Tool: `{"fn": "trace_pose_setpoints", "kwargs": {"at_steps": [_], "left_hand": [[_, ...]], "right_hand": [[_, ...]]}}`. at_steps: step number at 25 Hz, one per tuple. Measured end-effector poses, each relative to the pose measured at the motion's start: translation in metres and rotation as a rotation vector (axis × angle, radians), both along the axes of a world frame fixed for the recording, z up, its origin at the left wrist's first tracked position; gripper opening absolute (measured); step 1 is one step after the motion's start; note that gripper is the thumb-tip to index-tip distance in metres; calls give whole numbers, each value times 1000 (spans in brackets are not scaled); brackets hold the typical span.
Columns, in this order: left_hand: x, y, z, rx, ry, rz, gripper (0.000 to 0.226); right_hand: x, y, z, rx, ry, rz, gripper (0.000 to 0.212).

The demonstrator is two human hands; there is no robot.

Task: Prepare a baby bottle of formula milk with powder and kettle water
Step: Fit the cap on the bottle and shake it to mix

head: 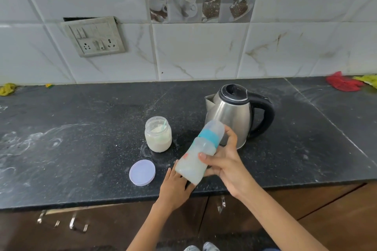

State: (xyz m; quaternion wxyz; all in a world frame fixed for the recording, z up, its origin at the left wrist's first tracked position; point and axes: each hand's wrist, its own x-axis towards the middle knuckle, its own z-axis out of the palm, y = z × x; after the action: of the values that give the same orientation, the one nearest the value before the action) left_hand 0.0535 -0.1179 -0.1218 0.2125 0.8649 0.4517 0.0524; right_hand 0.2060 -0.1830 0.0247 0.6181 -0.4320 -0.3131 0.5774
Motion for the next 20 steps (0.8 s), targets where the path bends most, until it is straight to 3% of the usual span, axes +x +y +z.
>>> {"fn": "trace_pose_setpoints", "kwargs": {"at_steps": [3, 7, 11, 14, 18, 20], "left_hand": [[0, 1, -1, 44, 127, -45, 59], [1, 0, -4, 50, 101, -20, 61], [-2, -4, -12, 133, 120, -26, 58], [-1, -14, -13, 240, 7, 21, 53], [-1, -16, -9, 306, -7, 60, 51], [-1, -18, -9, 297, -48, 51, 51]], "right_hand": [[13, 9, 4, 12, 171, -257, 92], [-4, -2, -4, -39, 55, -26, 97], [10, 9, -3, 4, 142, -291, 88], [0, 0, -10, -9, 23, -101, 88], [12, 9, -11, -2, 129, -322, 80], [4, 4, -16, -29, 86, -196, 81]]}}
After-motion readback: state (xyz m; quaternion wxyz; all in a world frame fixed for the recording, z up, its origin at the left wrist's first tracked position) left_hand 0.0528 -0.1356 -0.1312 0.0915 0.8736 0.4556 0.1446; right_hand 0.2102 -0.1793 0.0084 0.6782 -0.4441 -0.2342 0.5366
